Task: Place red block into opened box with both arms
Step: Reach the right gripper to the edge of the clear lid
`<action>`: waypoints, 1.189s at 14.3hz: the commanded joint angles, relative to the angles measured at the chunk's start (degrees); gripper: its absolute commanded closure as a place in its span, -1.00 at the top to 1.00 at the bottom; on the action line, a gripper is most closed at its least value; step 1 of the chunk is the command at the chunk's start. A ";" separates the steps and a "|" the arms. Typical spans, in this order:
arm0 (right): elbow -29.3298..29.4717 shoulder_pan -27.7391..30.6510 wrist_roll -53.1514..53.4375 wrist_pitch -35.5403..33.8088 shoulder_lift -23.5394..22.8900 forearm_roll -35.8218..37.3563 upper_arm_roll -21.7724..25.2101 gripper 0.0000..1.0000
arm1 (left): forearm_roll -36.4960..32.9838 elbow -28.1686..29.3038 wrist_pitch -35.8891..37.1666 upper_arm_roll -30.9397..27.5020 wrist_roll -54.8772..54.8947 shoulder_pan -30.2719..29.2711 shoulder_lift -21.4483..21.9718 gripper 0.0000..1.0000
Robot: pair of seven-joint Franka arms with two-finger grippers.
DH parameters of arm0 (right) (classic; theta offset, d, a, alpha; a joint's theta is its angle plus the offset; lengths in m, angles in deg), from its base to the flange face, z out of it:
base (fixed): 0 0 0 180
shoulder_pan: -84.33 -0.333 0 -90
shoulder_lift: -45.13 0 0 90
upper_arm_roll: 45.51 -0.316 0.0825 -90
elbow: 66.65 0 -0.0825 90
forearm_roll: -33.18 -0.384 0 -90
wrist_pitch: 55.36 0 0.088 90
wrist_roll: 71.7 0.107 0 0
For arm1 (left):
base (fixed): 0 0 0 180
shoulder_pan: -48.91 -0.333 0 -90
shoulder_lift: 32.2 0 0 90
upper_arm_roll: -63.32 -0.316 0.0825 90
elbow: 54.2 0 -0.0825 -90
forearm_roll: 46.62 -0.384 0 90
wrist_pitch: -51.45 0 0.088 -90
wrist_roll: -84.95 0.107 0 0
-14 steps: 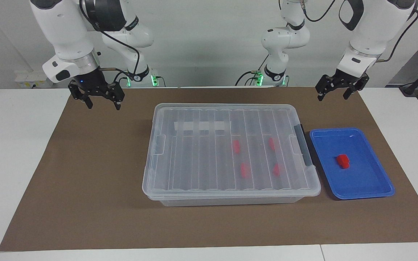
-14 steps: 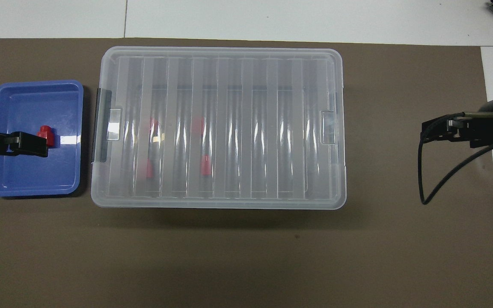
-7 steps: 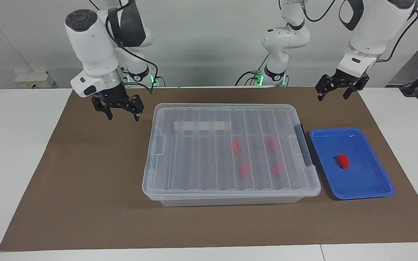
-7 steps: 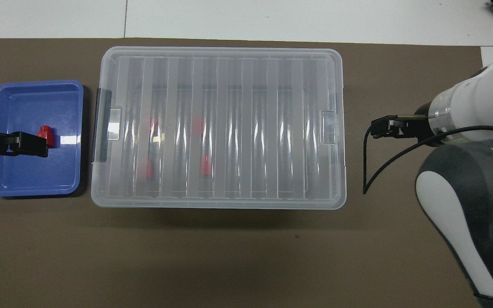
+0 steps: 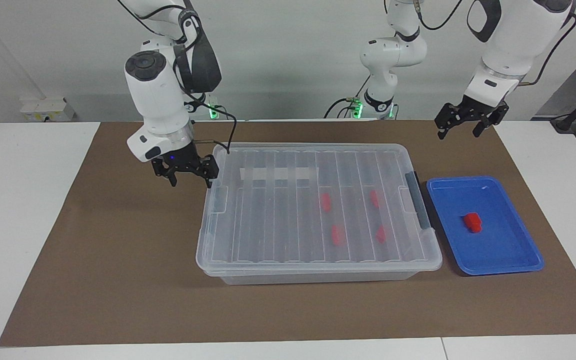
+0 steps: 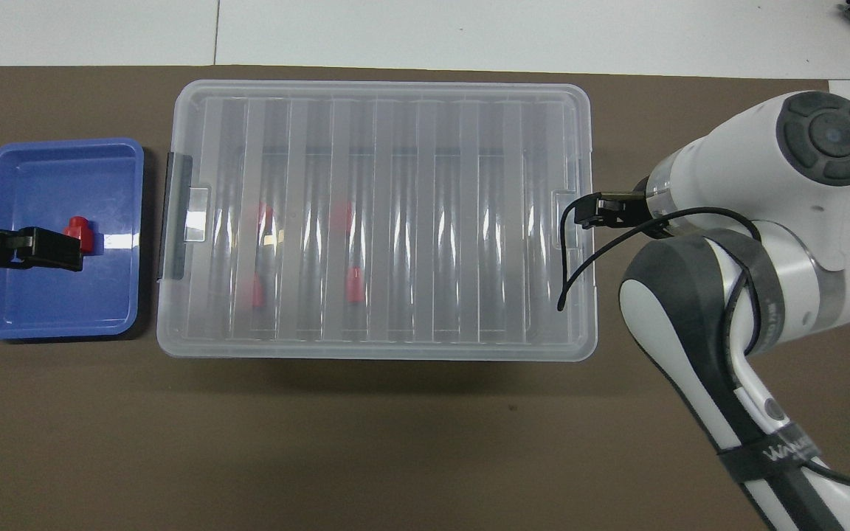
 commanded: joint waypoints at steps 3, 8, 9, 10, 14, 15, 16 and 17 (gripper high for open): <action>-0.89 -1.00 1.77 1.27 -0.95 0.14 -0.08 1.00 | 0.39 0.61 0.50 -0.11 -0.32 -0.24 0.76 1.00; -3.18 -0.65 1.42 1.10 -0.24 0.40 -0.08 1.00 | 0.39 0.61 0.58 -0.11 -0.32 -0.24 0.76 1.00; -3.27 -0.48 0.80 0.75 -0.16 0.49 0.00 1.00 | 0.39 0.61 0.76 -0.02 -0.14 -0.24 0.76 1.00; -3.27 -0.39 0.62 0.48 -0.07 0.93 0.09 1.00 | 0.39 0.61 1.46 -0.02 -0.14 -0.16 0.94 1.00; -3.27 1.81 -3.05 -0.49 -0.07 4.10 0.09 1.00 | 0.39 2.18 -2.97 -0.11 -1.28 -0.24 0.94 1.00; -3.18 2.68 -4.20 -0.57 -0.07 4.10 0.00 1.00 | 0.48 4.54 -7.11 -0.20 -1.81 -0.59 1.11 1.00; -3.27 3.21 -5.17 -0.66 -0.07 4.18 0.09 1.00 | 0.48 6.74 -9.85 -0.11 -1.64 -2.25 1.03 1.00; -3.27 3.74 -6.57 -0.92 -0.07 4.27 0.09 1.00 | 0.48 8.76 -13.70 -0.11 -1.20 -4.09 0.16 1.00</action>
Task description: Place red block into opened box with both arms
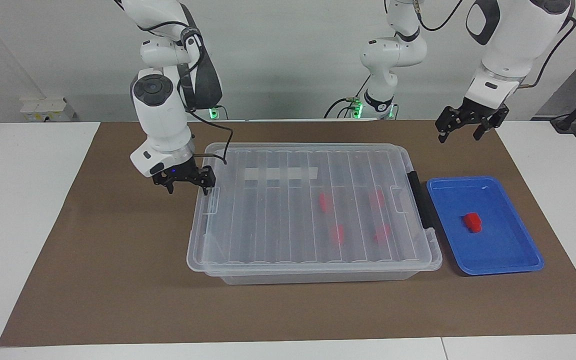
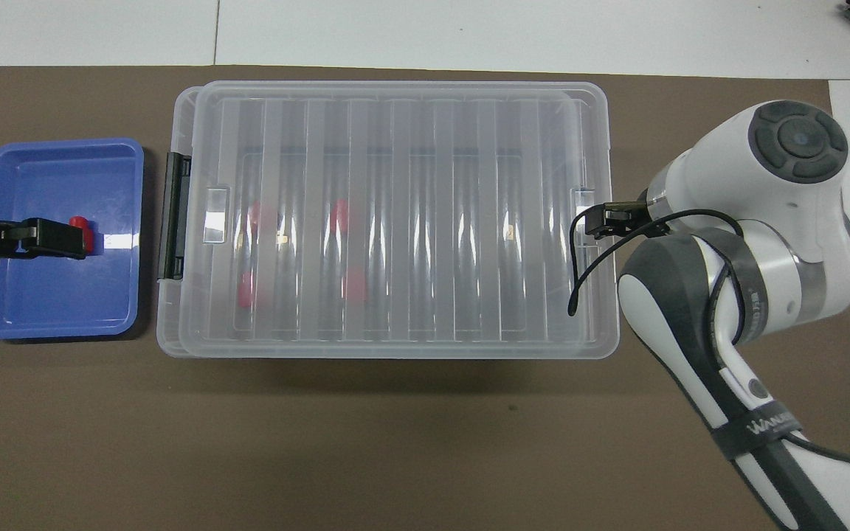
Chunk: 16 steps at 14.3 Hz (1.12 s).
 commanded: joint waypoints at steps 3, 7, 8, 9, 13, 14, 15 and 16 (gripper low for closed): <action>-1.25 4.66 -8.16 -2.71 1.19 1.10 -0.35 1.00 | 0.49 13.14 -21.68 0.04 4.17 -6.36 -5.33 1.00; -1.25 8.09 -16.94 -3.16 1.11 1.10 -0.44 1.00 | 0.40 18.78 -40.76 -0.05 8.23 -9.44 -14.81 1.00; -1.17 9.14 -19.06 -3.25 1.11 1.10 -0.44 1.00 | 0.40 18.61 -44.81 0.04 11.19 -10.58 -18.59 1.00; -1.08 9.93 -21.16 -3.25 1.11 1.10 -0.44 1.00 | 0.40 18.18 -47.55 0.04 16.44 -11.89 -21.67 1.00; -1.16 13.27 -30.12 -3.16 1.02 1.10 -0.35 1.00 | 0.14 15.54 -48.02 -0.05 21.06 -12.34 -24.86 1.00; -1.08 14.59 -32.94 -3.07 1.02 1.10 -0.35 1.00 | 0.13 15.36 -47.93 -0.05 21.15 -12.52 -24.86 1.00; -1.08 15.47 -34.96 -2.90 1.02 1.10 -0.35 1.00 | 0.13 15.19 -47.67 -0.05 21.24 -12.52 -24.95 1.00; -1.08 16.17 -36.55 -2.89 1.02 1.10 -0.35 1.00 | 0.13 14.58 -46.62 -0.05 21.24 -12.43 -24.95 1.00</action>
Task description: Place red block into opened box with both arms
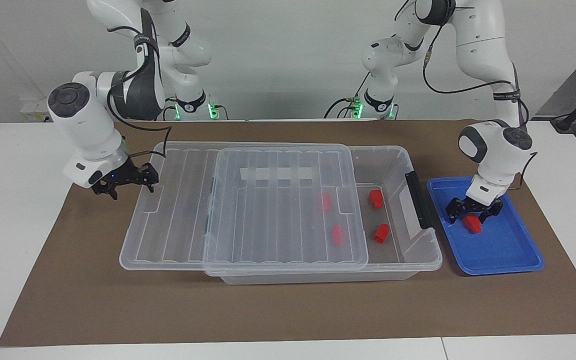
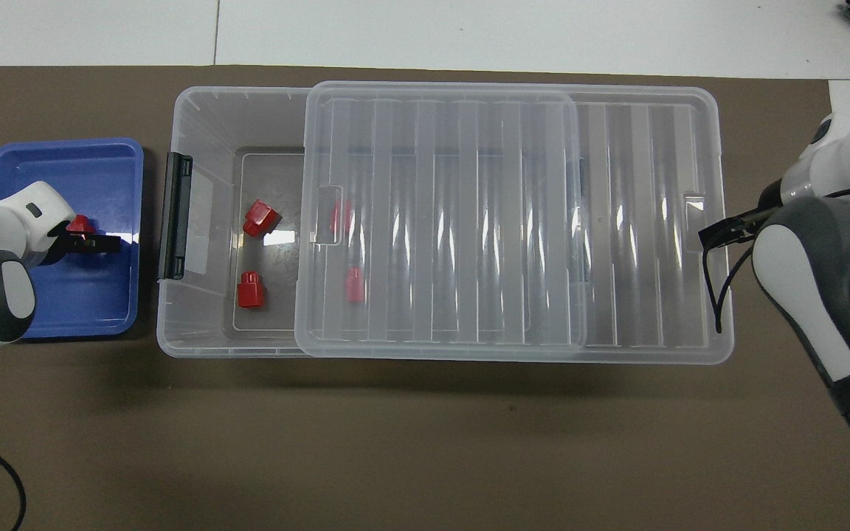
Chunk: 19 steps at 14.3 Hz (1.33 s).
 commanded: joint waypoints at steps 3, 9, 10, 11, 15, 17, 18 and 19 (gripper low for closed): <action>-0.91 3.71 -7.76 0.18 0.92 1.05 -0.44 1.00 | 0.13 -2.60 3.71 0.34 1.14 -0.19 -0.59 1.00; -0.82 4.32 -9.18 0.44 0.83 1.40 -0.44 1.00 | 0.57 -2.69 3.45 0.34 0.79 -0.37 -0.59 1.00; -0.65 4.32 -8.92 0.27 0.74 1.32 -0.53 1.00 | 0.66 -2.69 3.36 0.34 0.62 -0.37 -0.59 1.00; -0.65 4.24 -8.48 0.09 0.92 1.23 -0.53 1.00 | 0.66 -2.78 3.27 0.34 0.53 -0.45 -0.59 1.00; -0.56 3.01 0.37 -3.50 5.12 0.44 -0.70 1.00 | 0.66 -3.31 3.18 0.34 0.00 -0.63 -1.64 0.69; -1.00 0.64 8.01 -5.52 7.23 0.26 -0.70 1.00 | 0.66 -3.31 3.18 0.34 -0.17 -0.63 -1.90 0.15; -0.91 -0.32 11.35 -5.97 7.77 0.09 -0.70 1.00 | 0.66 -3.31 3.36 0.34 -0.35 -0.54 -1.91 -0.13; -0.91 -1.73 14.87 -5.89 8.64 -0.26 -0.70 1.00 | 0.66 -3.39 3.97 0.34 -0.35 -0.54 -1.91 -0.56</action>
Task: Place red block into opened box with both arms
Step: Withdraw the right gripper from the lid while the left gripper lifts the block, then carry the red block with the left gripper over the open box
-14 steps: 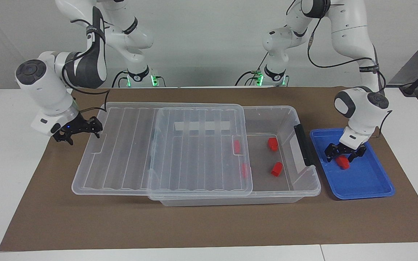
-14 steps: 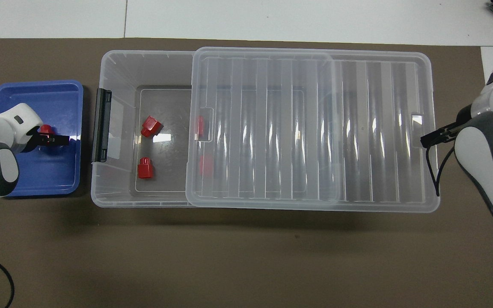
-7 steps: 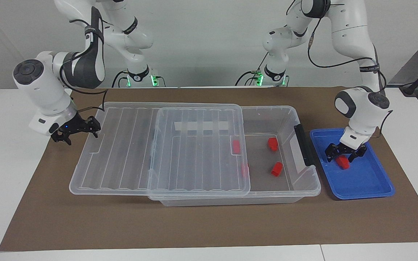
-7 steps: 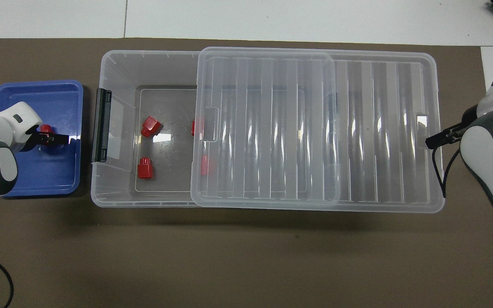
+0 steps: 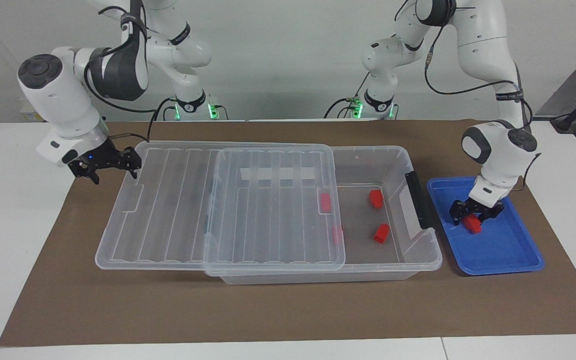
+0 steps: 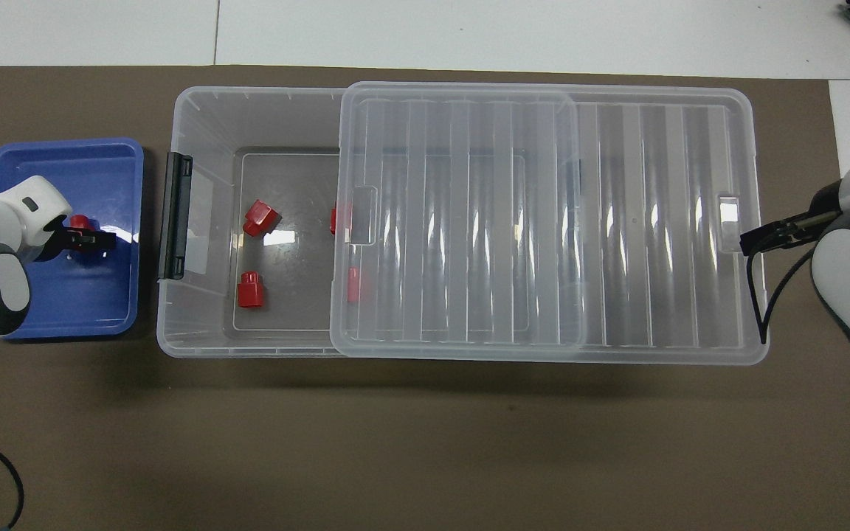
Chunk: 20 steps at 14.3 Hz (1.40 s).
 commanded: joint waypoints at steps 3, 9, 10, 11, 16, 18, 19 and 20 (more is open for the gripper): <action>2.74 -5.88 15.24 -1.40 2.56 -0.73 -0.44 1.00 | 0.95 -3.07 5.49 0.09 -0.33 -0.34 -1.28 -1.00; 10.65 -6.51 18.34 -7.02 1.95 -3.10 -0.35 1.00 | 4.82 -17.91 30.34 0.70 -12.26 2.28 1.52 -1.00; 12.06 -6.33 18.25 -7.99 1.77 -3.10 -0.35 1.00 | 4.91 -20.81 35.00 0.62 -15.51 3.77 2.23 -1.00; 13.55 -5.90 18.25 -9.39 1.77 -3.19 -0.35 1.00 | 4.82 -24.06 39.74 0.70 -19.11 5.01 2.76 -1.00; 15.15 -3.27 17.64 -11.69 1.68 -7.06 0.27 1.00 | 5.61 -33.66 55.15 0.88 -36.93 12.73 4.87 -1.00; 13.48 -3.08 17.64 -11.60 2.39 -7.15 0.27 1.00 | 5.97 -35.33 55.09 0.96 -47.30 16.95 4.87 -1.00; 13.39 -3.43 17.64 -11.60 2.47 -6.89 0.27 1.00 | 5.70 -35.86 54.39 0.97 -51.79 19.67 4.79 -1.00; 13.39 -3.52 17.72 -12.56 2.56 -6.01 0.35 1.00 | 5.18 -35.87 52.55 0.97 -55.67 22.39 4.79 -1.00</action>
